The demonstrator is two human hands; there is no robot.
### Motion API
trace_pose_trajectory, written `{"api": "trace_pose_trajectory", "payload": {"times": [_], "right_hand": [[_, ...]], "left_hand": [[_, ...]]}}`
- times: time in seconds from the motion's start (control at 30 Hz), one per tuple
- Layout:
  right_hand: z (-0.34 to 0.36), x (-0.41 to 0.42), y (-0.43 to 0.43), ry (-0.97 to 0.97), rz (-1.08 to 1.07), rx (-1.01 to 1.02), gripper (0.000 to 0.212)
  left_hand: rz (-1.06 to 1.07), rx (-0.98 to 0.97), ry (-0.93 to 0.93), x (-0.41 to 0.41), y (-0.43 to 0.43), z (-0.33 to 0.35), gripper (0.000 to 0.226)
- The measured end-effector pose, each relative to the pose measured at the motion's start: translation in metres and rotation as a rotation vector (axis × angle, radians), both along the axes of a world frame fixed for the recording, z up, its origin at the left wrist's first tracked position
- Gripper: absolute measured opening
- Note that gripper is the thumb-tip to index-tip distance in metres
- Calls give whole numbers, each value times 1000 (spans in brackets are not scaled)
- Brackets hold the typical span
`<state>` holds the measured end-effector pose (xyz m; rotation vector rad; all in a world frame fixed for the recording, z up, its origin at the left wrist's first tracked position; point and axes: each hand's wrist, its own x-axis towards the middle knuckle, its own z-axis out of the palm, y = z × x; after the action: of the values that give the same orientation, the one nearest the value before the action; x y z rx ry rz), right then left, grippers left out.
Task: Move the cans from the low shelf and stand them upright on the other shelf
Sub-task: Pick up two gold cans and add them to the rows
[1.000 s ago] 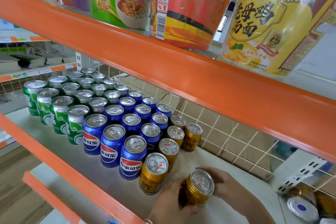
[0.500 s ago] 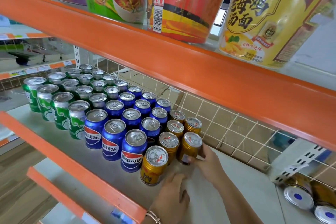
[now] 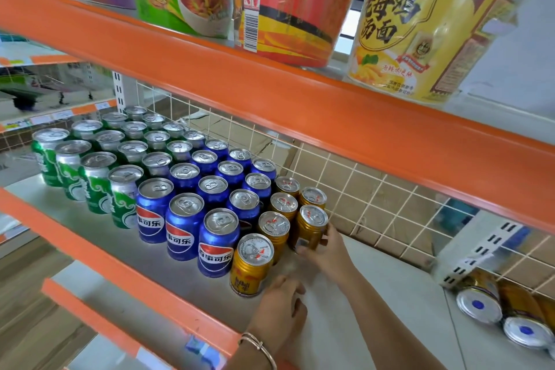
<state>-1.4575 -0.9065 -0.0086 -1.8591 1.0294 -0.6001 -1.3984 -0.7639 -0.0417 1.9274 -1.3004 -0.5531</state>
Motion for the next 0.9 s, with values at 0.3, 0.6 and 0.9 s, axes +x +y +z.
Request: {"api": "trace_pose_trajectory", "payload": {"times": [0.3,0.6,0.9], "right_hand": [[-3,5,-7,49,-143,-44,79],[-7,-2,-8,23,-160,33,94],[-9,-3,-9,35,-50,-8,67]], "left_hand": [[71,-83,-28,-3,2,-2,21],[41,-43,-56,-2,1,-1,22],[57,-24,-39,-4,0,5,23]]}}
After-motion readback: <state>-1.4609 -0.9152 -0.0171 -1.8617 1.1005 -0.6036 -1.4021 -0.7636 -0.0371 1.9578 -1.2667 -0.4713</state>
